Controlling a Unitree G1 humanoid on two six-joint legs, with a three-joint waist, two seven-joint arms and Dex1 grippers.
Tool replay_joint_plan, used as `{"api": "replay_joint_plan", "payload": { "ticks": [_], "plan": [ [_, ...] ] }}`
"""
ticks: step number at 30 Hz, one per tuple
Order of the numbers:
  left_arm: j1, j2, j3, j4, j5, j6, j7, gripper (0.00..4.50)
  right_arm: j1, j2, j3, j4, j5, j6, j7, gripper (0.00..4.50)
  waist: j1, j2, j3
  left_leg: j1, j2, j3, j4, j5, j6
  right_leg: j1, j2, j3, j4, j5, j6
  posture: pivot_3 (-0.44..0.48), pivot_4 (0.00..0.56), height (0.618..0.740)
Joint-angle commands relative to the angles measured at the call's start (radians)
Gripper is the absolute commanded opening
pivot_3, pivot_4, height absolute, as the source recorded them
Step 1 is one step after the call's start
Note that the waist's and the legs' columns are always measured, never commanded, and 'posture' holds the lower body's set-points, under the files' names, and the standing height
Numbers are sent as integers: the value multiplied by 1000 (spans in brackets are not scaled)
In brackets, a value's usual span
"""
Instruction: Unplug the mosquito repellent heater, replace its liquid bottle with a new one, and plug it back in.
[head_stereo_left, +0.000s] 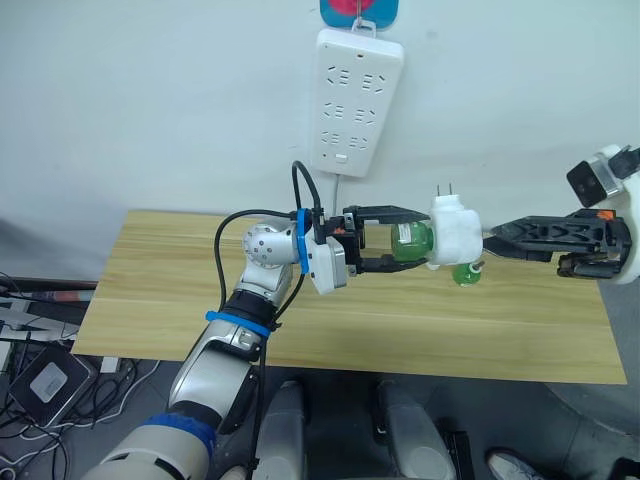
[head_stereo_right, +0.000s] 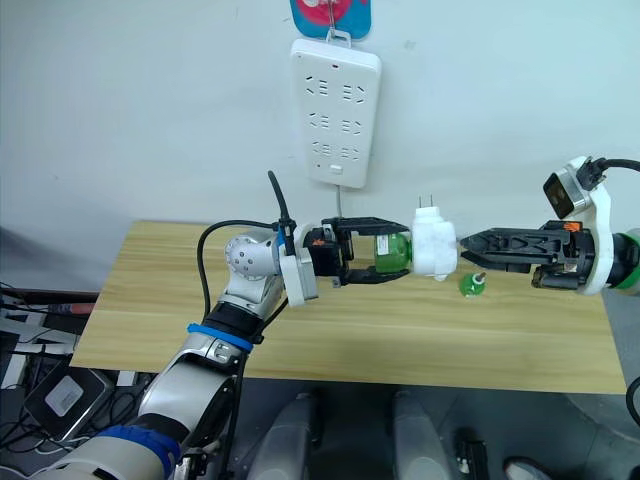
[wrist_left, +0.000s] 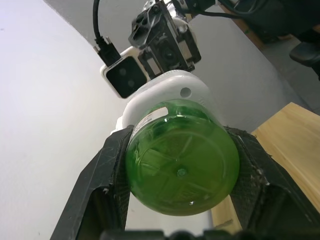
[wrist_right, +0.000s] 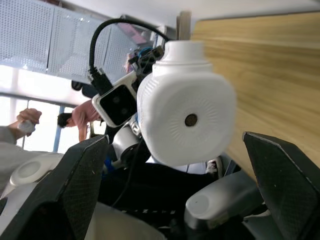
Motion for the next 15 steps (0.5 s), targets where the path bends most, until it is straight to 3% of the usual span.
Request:
{"api": "replay_joint_plan", "payload": {
  "ticks": [1,15],
  "plan": [
    [-21,-17,-14,-35,-29,-12,21,2295,0,-1,-2,-42,26,-36,-22,4487,1,0,0,0,0,0,1,0,0,0,0,0,0,0,0,-43,291,740],
    [-21,-29,-32,-55,-45,5,35,2295,-35,74,13,-51,26,-57,-64,4487,1,0,0,-1,0,0,1,0,0,0,0,0,0,0,1,-44,298,740]
  ]
}}
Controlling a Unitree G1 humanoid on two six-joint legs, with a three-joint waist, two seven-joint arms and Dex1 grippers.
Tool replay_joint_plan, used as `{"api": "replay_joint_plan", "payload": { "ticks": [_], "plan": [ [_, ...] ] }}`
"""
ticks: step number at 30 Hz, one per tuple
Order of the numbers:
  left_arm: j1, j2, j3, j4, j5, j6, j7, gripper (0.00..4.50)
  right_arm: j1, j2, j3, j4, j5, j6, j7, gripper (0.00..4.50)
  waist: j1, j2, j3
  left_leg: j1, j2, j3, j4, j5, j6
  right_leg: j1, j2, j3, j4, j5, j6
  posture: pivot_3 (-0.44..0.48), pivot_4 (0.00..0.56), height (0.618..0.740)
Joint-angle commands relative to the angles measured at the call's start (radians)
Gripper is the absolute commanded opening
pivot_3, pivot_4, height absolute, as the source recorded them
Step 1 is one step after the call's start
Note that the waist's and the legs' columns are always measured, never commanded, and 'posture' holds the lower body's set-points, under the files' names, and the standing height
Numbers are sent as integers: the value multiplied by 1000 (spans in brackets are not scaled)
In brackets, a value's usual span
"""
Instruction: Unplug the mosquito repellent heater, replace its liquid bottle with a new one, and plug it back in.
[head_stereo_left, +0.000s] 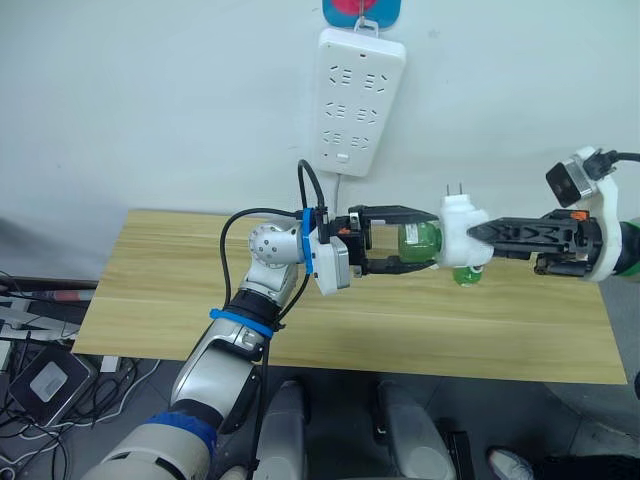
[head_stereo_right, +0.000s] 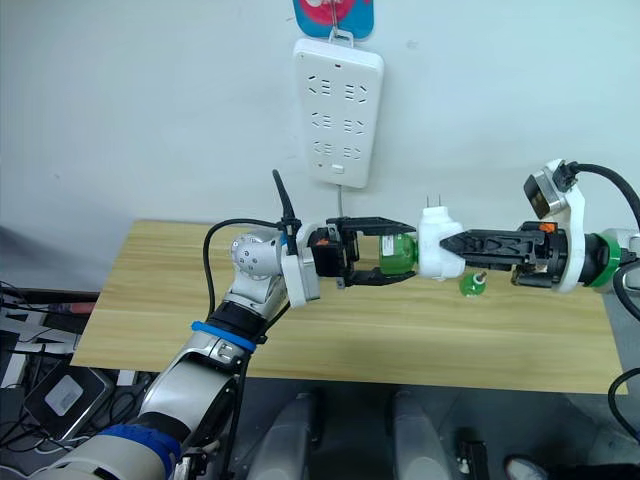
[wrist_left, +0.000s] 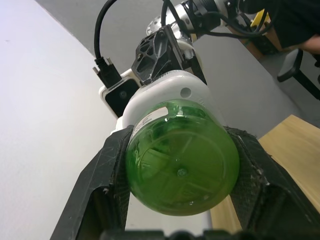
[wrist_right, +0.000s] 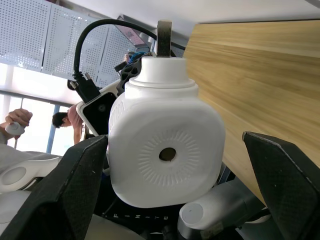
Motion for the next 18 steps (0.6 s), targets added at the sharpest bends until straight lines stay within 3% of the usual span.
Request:
{"api": "replay_joint_plan", "payload": {
  "ticks": [1,4,7,10,18],
  "plan": [
    [-12,-15,-7,-41,-13,-4,26,2295,-9,14,-5,-38,24,-7,9,4487,0,0,0,0,0,0,0,0,0,0,0,0,0,0,0,-44,298,740],
    [-11,-20,-10,-47,-20,7,29,2295,-17,36,-4,-45,24,-16,-2,4487,0,0,0,0,0,0,0,0,0,0,0,0,0,0,0,-44,298,740],
    [-10,-24,-13,-55,-28,19,27,2295,-28,57,-4,-39,24,-21,-14,3965,-1,0,0,0,0,0,0,0,0,0,0,0,0,0,0,-49,300,740],
    [-6,-27,-16,-66,-35,36,26,2295,-34,67,-7,-40,24,-21,-12,3040,-1,0,0,0,0,0,0,0,0,0,0,0,0,0,0,-47,302,740],
    [3,-5,-19,-77,22,183,61,2295,-18,83,-21,-55,24,-43,-45,2993,-1,0,0,0,0,0,0,0,0,0,0,0,0,0,0,-45,307,740]
  ]
}}
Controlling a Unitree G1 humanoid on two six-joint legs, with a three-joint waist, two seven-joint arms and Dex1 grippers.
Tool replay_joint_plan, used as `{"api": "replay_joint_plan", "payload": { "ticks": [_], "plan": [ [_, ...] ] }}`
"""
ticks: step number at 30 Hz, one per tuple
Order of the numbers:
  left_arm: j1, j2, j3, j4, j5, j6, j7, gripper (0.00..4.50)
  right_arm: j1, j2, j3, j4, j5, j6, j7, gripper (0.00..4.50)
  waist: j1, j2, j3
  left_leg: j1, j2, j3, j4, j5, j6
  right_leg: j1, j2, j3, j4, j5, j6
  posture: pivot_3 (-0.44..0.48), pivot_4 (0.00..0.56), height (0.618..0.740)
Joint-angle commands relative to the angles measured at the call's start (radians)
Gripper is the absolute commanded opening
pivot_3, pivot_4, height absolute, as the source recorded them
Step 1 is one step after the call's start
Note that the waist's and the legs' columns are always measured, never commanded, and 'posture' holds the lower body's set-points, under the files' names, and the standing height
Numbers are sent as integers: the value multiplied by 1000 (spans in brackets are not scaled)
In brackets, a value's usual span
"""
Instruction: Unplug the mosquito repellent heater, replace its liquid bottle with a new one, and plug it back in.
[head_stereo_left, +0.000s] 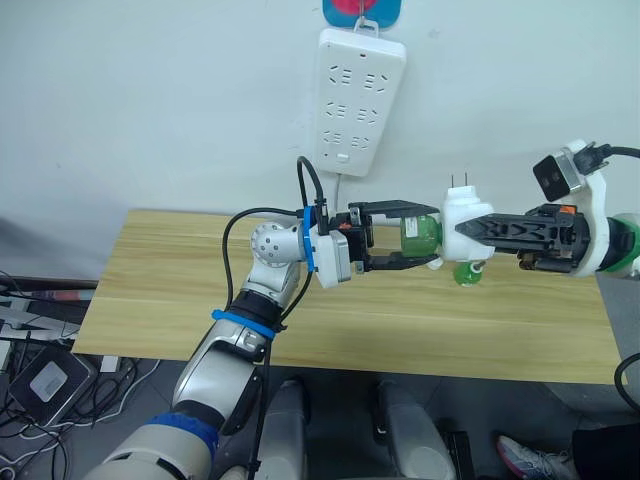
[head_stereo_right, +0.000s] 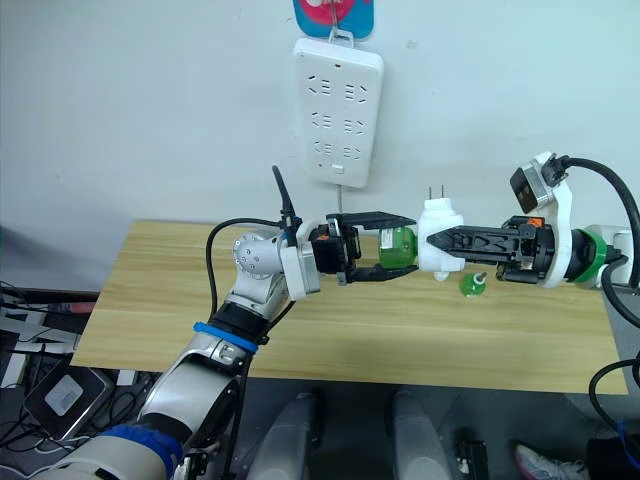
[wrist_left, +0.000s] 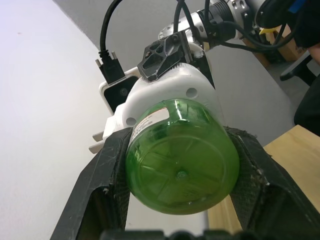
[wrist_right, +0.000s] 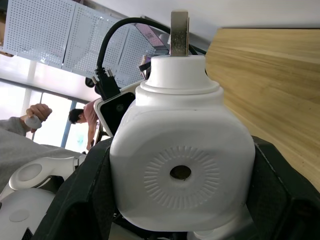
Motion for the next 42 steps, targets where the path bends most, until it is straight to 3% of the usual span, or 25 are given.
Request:
{"api": "replay_joint_plan", "payload": {
  "ticks": [1,7,8,13,18,23,29,40,42],
  "plan": [
    [-7,8,-24,-46,62,97,41,2645,17,12,-25,-41,17,-29,-53,2993,0,0,0,0,0,0,0,0,0,0,0,0,0,0,0,-45,308,740],
    [12,78,-30,-151,131,317,89,4455,80,37,-61,-82,17,-97,-209,2993,-7,0,0,0,0,0,0,0,0,0,0,0,1,0,0,-47,310,740],
    [15,85,-29,-168,142,339,98,4500,87,44,-65,-89,17,-105,-226,2993,-9,0,0,0,0,0,0,0,0,0,0,0,1,0,0,-46,311,740],
    [39,120,-42,-223,174,420,105,4500,108,72,-78,-122,17,-128,-281,2993,-14,0,0,0,0,0,0,0,0,0,0,0,1,0,0,-40,311,740],
    [22,203,-108,-258,317,524,88,4500,100,57,-36,-150,17,-174,-423,2993,-19,0,0,0,0,0,0,0,0,0,1,0,1,0,0,-41,313,740],
    [33,158,-132,-321,459,685,240,4500,120,96,-7,-238,17,-243,-585,2993,-19,0,0,-1,0,-1,0,0,0,0,0,0,1,0,0,-54,308,740],
    [60,119,-153,-442,541,828,320,4500,160,140,-8,-339,17,-330,-749,2993,-20,0,0,-1,0,-1,0,0,0,-1,0,0,1,0,0,-60,309,740],
    [95,105,-216,-506,624,939,356,4500,170,174,-2,-396,17,-366,-817,2993,-20,0,0,-1,0,-1,0,0,0,-1,0,0,2,0,0,-53,302,740],
    [93,91,-212,-506,622,950,373,3887,170,178,1,-401,17,-366,-817,2993,-20,0,0,-1,0,0,0,0,0,-1,0,0,2,0,0,-51,301,740]
  ]
}}
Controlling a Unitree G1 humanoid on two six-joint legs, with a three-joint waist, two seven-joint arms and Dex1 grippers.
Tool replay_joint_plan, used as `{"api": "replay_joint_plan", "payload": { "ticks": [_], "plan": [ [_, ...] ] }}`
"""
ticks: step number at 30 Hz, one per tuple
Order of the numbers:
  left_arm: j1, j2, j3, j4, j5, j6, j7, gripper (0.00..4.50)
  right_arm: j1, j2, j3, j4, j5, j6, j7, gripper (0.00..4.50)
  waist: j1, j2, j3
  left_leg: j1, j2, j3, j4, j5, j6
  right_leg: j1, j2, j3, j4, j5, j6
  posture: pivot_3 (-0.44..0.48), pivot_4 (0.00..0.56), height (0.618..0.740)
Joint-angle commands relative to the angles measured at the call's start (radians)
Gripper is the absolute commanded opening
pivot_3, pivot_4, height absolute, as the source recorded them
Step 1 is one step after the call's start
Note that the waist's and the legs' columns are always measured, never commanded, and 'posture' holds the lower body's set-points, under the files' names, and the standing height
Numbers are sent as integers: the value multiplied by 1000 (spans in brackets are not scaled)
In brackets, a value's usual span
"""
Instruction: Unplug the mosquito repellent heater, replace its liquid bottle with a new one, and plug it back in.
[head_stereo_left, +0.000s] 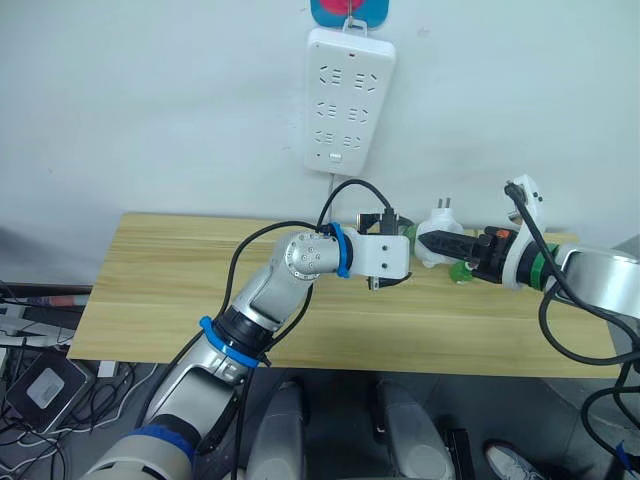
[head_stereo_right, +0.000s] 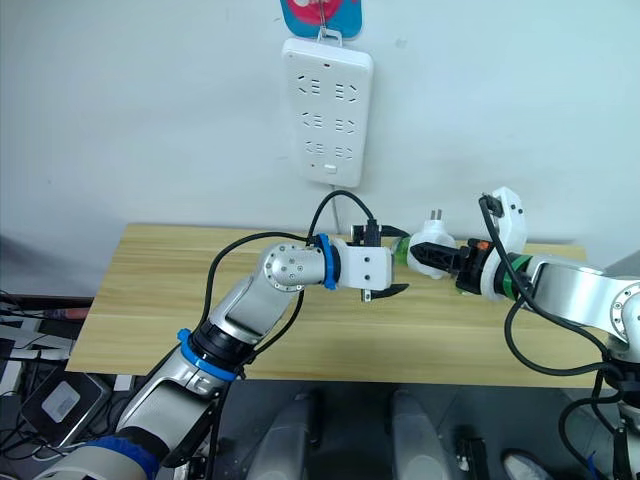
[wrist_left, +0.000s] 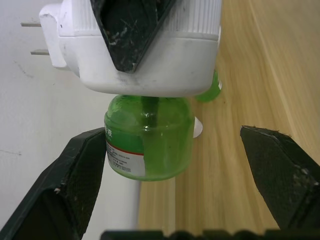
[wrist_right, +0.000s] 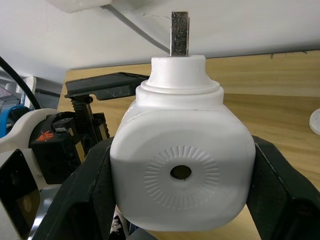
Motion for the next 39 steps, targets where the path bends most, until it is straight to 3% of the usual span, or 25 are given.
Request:
{"api": "replay_joint_plan", "payload": {
  "ticks": [1,5,6,12,16,17,23,28,35,39],
  "plan": [
    [-1,-29,-7,-42,4,3,38,3640,-7,4,-12,-49,25,-17,5,2993,0,0,0,0,0,0,0,0,0,0,0,0,0,0,0,-51,301,740],
    [-8,-34,-16,-31,11,1,47,2358,-9,-2,-1,-56,25,-11,16,2993,0,0,0,0,0,0,0,0,0,0,0,0,0,0,0,-50,297,740],
    [-6,-32,-19,-29,13,-1,46,2223,-10,-1,2,-57,25,-12,15,2993,0,0,0,0,0,0,0,0,0,0,0,0,0,0,0,-50,297,740],
    [2,-25,-21,-13,17,-23,56,2224,-45,-12,20,-76,25,-12,43,2993,0,0,0,0,0,0,0,0,0,0,0,0,0,0,0,-47,291,740],
    [15,-43,6,11,-11,-37,99,2224,-60,-24,13,-110,13,-33,65,4355,1,0,0,0,0,0,0,0,0,0,0,0,0,0,0,-46,285,740],
    [19,-48,11,17,-15,-47,114,2224,-59,-34,10,-127,-12,-29,84,4500,1,0,0,0,0,0,0,0,0,0,0,0,0,0,0,-46,285,740],
    [32,-96,64,47,-57,-40,200,2224,-28,-68,-25,-252,-237,-56,204,4500,3,0,0,0,0,0,0,0,0,0,-1,0,0,0,0,-51,283,740],
    [68,-205,167,31,-223,42,223,2224,135,-57,-86,-425,-489,-143,323,4500,7,0,-1,-1,0,0,0,0,0,0,-1,-1,-1,0,0,-57,281,740],
    [133,-276,225,-50,-436,160,174,2224,213,121,-44,-492,-766,-289,320,4500,1,1,-4,1,-1,1,1,1,-2,-1,-1,1,2,0,0,-69,267,740],
    [139,-256,219,-55,-451,167,174,2224,191,196,-11,-494,-860,-318,326,4500,-1,4,-8,2,0,1,1,3,-4,-1,0,1,4,0,0,-76,267,740]
  ]
}}
